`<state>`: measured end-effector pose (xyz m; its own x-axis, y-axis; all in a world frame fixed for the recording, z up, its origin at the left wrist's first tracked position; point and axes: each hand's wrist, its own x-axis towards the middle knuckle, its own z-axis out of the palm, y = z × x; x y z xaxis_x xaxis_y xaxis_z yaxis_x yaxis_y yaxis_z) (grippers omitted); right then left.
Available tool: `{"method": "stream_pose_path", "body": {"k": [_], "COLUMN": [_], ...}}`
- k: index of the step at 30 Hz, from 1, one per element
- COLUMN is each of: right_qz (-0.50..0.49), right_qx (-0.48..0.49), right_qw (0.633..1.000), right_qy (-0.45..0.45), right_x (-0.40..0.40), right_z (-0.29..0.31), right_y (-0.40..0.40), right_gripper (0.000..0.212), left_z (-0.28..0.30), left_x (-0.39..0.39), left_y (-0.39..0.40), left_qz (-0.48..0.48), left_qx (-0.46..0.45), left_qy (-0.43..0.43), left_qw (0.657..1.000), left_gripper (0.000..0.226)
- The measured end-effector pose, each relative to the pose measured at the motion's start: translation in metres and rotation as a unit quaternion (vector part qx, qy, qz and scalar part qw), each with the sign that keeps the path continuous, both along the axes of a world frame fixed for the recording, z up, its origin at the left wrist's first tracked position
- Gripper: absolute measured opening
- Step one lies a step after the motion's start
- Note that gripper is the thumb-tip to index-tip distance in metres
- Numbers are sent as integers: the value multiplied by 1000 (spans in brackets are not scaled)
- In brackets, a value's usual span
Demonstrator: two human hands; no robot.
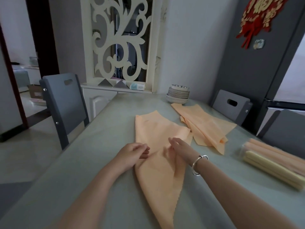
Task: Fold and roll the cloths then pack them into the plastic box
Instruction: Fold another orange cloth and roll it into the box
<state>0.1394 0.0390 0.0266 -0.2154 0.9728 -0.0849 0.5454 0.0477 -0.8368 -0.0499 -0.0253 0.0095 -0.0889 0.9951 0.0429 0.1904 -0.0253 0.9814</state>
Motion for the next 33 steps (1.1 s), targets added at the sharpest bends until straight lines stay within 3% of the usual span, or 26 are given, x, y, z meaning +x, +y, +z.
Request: {"method": "stream_pose_path", "body": {"k": [4, 7, 11, 14, 16, 18, 21, 23, 24, 28, 30, 33], "right_qz": [-57, -75, -8, 134, 154, 78, -109, -138, -120, -46, -5, 103], "right_qx": [26, 68, 225, 270, 276, 277, 128, 19, 6, 126, 179, 233], "right_qw": [990, 981, 951, 937, 929, 940, 986, 988, 992, 988, 979, 966], "right_qy": [-129, -164, -213, -177, -193, -185, -23, 67, 47, -80, -93, -38], "right_x": [-26, -42, -56, -61, -59, -50, -31, -23, -21, -27, -34, -41], "right_z": [2, 9, 16, 16, 13, 6, 3, 3, 4, 9, 14, 21], "right_y": [25, 38, 35, 28, 25, 30, 36, 35, 32, 16, 5, -15], "right_gripper": [68, 65, 65, 58, 52, 57, 68, 70, 65, 32, 34, 39], "left_z": [0, 0, 1, 4, 3, -2, -6, -6, -7, -6, -6, -3], "left_x": [-4, -4, -1, -7, -19, -28, -28, -25, -24, -25, -24, -19], "left_y": [4, 9, 10, 14, 18, 21, 17, 14, 13, 13, 13, 9], "left_qz": [-10, -25, -35, 43, 114, 148, 137, 129, 128, 134, 135, 125], "left_qx": [-24, -41, -55, -20, 19, 48, 43, 39, 39, 45, 54, 77], "left_qy": [-38, -63, -97, -144, -142, -77, -9, 11, 18, 34, 38, 41], "left_qw": [999, 997, 993, 989, 983, 985, 990, 991, 991, 989, 989, 988], "left_gripper": [35, 37, 34, 25, 22, 22, 24, 24, 25, 28, 31, 24]}}
